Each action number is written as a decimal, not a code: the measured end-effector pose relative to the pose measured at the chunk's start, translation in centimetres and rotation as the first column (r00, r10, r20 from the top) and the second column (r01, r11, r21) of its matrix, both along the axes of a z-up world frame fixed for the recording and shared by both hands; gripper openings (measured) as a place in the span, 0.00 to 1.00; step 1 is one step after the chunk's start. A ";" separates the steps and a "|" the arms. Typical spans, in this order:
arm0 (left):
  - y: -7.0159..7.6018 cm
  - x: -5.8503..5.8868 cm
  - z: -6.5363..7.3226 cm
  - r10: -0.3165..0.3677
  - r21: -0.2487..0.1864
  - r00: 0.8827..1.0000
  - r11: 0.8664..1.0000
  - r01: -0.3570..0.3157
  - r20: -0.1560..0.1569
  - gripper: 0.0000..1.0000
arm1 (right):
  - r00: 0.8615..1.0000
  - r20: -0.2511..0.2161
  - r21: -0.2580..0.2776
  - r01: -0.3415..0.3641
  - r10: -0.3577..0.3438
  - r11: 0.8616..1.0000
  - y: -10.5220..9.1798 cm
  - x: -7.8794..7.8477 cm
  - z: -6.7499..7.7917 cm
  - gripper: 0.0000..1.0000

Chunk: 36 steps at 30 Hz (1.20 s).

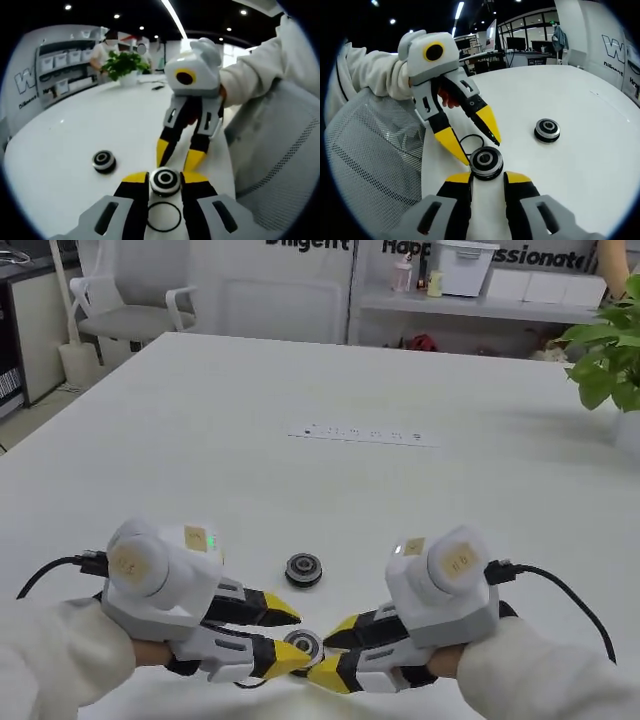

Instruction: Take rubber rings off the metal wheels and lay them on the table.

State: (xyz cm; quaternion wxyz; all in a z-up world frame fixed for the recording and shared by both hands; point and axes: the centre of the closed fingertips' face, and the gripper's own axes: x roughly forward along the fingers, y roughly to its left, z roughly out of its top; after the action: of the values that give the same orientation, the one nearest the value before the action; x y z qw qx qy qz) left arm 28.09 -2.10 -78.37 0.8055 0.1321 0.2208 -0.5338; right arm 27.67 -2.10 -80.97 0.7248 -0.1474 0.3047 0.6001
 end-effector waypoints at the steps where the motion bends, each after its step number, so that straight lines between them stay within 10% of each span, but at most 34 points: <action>1: 0.0 0.0 -0.1 -0.002 0.008 1.000 1.000 0.002 0.004 0.23 | 1.000 -0.001 0.001 -0.002 0.002 1.000 0.0 0.0 0.0 0.20; 29: 0.4 -0.1 -0.5 -0.017 0.029 0.999 0.999 0.016 0.027 0.14 | 0.999 0.042 0.001 -0.019 0.019 1.000 -0.3 0.3 0.2 0.01; 36: 0.4 0.0 -0.5 -0.015 0.026 1.000 1.000 0.014 0.026 0.14 | 0.981 -0.146 0.026 0.136 -0.131 0.990 -0.5 0.7 0.0 0.00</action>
State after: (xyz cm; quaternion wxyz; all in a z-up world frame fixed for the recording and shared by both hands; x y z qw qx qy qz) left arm 28.06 -1.73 -78.91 0.8028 0.1510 0.2159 -0.5349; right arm 28.41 -2.64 -80.97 0.7419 -0.0701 0.3547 0.5646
